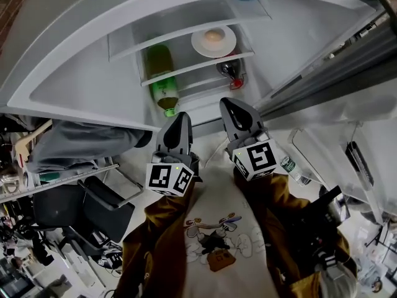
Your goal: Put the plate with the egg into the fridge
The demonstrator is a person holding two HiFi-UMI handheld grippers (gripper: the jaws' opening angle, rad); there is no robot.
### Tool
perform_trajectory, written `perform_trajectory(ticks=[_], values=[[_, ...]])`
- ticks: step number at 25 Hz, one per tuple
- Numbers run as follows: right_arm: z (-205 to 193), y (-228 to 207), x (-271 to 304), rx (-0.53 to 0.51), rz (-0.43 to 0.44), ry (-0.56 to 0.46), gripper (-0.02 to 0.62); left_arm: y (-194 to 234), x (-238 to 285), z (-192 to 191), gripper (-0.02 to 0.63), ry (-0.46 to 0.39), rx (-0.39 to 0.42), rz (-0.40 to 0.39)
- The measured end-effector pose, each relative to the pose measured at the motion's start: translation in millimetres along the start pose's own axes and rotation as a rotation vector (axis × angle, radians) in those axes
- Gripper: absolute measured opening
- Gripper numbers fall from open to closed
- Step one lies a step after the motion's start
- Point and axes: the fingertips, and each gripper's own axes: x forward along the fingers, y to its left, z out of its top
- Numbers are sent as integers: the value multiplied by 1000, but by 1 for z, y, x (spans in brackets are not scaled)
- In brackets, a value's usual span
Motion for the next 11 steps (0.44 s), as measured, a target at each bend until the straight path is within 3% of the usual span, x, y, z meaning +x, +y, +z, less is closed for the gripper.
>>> perform_trajectory(ticks=[11], values=[[-1,3,-5,-8,-19,11,6,0,-4,-8,8,26,-15,-15]])
